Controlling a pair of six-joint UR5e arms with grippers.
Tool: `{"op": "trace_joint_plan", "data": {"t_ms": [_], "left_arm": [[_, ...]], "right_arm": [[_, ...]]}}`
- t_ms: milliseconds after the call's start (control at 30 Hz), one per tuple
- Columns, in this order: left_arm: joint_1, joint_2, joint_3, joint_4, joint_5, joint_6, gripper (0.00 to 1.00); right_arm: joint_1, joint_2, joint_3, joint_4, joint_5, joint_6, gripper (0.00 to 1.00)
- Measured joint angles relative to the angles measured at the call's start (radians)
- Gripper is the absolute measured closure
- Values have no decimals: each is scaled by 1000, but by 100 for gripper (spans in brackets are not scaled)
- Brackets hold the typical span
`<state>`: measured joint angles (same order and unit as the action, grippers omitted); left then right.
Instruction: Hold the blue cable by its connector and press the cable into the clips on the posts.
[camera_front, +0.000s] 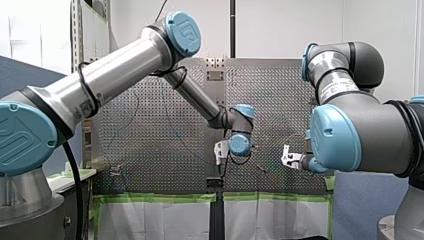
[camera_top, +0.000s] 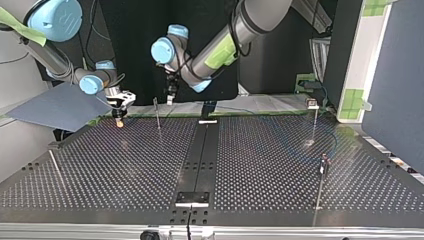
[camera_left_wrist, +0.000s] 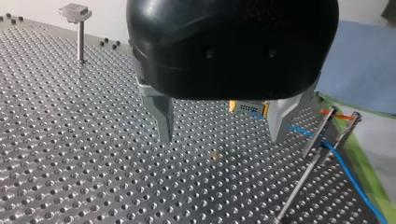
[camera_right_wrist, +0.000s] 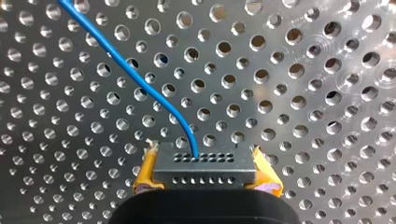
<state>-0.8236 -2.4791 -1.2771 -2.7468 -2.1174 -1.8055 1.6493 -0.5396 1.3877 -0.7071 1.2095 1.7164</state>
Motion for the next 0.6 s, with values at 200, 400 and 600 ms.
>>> {"op": "trace_joint_plan", "data": {"t_ms": [200,400,600], "left_arm": [[1,54,-54,-48,2,-2,0],[1,110,-110,-60,7,-13,0],[1,164,-164,-38,46,-58,0]], "right_arm": [[2,0,0,2,4,-1,100],[3,0,0,3,3,-1,100],[4,0,0,3,0,-1,100]]}}
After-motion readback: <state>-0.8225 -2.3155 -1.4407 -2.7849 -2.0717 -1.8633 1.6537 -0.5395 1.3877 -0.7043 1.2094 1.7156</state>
